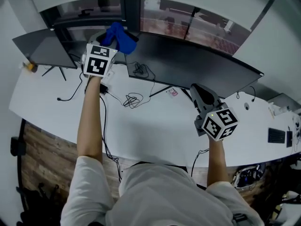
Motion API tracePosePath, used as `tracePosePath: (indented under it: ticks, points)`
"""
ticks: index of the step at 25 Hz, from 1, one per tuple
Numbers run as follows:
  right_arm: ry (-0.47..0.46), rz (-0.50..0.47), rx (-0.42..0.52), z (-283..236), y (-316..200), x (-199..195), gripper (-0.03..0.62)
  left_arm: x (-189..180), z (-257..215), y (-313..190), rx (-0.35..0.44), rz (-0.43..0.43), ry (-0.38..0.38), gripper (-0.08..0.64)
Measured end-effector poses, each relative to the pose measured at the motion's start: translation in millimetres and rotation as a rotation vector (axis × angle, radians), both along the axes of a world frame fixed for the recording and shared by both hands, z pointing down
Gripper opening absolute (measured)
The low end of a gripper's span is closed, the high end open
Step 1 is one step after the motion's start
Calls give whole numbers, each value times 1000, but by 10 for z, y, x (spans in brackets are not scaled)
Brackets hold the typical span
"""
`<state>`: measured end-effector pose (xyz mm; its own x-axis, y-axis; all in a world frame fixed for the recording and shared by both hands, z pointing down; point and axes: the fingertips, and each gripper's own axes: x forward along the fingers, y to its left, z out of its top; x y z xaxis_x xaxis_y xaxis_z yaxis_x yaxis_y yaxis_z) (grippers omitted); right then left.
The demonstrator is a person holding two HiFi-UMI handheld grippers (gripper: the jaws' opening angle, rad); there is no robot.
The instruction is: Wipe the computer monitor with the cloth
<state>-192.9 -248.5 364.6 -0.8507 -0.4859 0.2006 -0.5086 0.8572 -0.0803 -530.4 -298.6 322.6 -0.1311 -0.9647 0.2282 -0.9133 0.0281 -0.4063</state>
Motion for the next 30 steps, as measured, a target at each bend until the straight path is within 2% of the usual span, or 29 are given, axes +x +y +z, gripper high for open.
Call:
tracePosePath:
  ticks: [5, 10, 21, 26, 30]
  points:
    - [41, 1, -25, 148, -24, -41, 14, 68, 724, -56, -70, 18, 77, 118]
    - [71, 25, -67, 343, -94, 30, 14, 132, 1430, -43, -120, 5, 205, 118]
    - [132, 48, -140, 833, -170, 189, 14, 107, 3093, -90, -294, -101, 418, 118]
    - [141, 67, -175, 1002, -279, 398, 14, 191, 3481, -113, -301, -156, 592, 118]
    - [127, 75, -190, 1053, -362, 579, 14, 395, 3591, -117, -307, -175, 663, 118]
